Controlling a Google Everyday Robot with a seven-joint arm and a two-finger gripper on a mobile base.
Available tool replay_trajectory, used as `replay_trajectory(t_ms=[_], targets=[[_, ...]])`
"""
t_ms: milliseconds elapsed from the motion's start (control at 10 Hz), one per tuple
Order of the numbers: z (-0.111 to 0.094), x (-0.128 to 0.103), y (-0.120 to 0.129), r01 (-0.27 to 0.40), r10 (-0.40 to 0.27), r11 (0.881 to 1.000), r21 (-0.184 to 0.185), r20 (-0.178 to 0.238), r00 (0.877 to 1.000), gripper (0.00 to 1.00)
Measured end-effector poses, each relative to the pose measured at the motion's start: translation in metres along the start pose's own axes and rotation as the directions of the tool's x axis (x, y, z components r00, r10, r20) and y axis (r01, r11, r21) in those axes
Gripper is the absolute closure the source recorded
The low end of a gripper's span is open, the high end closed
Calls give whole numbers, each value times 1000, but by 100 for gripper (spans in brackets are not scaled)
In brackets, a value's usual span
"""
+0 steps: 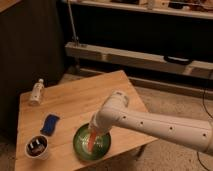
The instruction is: Place the pepper in the ceramic bowl
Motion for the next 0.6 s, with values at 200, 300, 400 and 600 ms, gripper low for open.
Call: replay_trajectory(t_ms=[200, 300, 400, 600], targets=[[13, -2, -1, 13, -13, 1000, -20, 9, 1000, 26], [22, -2, 1, 13, -12, 1000, -28, 27, 1000, 21], [31, -3, 2, 18, -16, 999, -32, 59, 998, 20], [36, -3, 2, 39, -35, 999, -23, 133, 991, 20]])
